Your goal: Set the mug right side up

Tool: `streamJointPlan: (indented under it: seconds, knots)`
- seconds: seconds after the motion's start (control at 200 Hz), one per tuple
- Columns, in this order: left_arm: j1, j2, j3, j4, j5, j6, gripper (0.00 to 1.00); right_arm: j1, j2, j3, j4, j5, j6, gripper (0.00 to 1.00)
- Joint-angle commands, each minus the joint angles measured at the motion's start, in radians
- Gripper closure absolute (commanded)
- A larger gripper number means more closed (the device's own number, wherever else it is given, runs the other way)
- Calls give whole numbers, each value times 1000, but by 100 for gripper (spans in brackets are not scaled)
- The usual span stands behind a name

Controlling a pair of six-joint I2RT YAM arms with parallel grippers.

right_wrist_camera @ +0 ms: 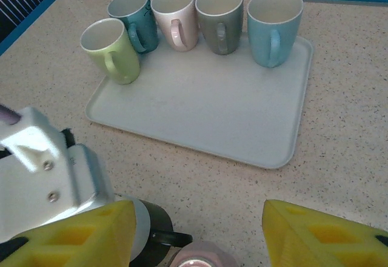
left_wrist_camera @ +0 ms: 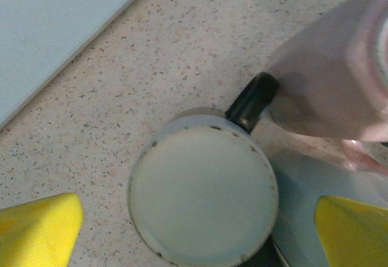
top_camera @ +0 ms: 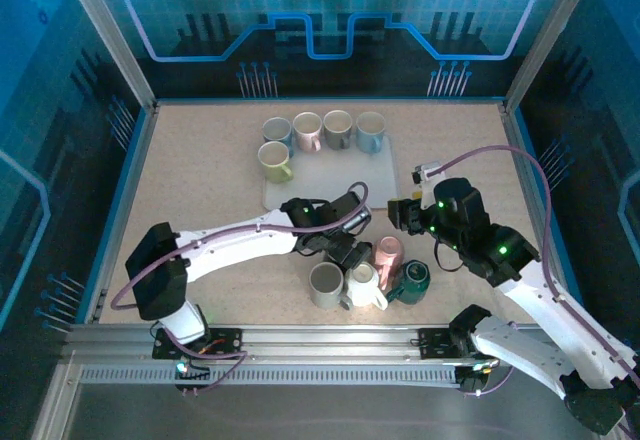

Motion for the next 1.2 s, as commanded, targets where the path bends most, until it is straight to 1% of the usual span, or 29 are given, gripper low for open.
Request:
streamJointPlan:
  seconds: [0.0, 0.165, 0.38, 0.475, 0.705, 0.835, 0.915, 1.07, 1.196]
  knots:
    - [28, 14, -1, 43, 23, -20, 1, -12, -12, -12, 6, -10, -8, 42]
    - [43, 44, -10, 75, 67, -34, 1, -12, -14, -29, 8, -19, -9, 42]
    - [63, 54, -69, 116, 140, -63, 1, -12, -15, -33, 15, -27, -5, 41]
    - [64, 58, -83, 112, 143, -64, 1, -12, -11, -33, 18, -31, -3, 42]
    - [94, 25, -134, 98, 95, -63, 1, -13, -7, -33, 22, -35, -1, 41]
    - [108, 16, -159, 105, 98, -61, 4, -12, -2, -64, 29, -39, 5, 41]
    - [109, 31, -164, 114, 98, -53, 8, -13, 6, -64, 34, -44, 9, 41]
    - [111, 59, -170, 133, 103, -50, 19, -12, 18, -63, 38, -53, 14, 42]
    - [112, 60, -171, 139, 104, -45, 30, -12, 21, -62, 40, -53, 18, 42]
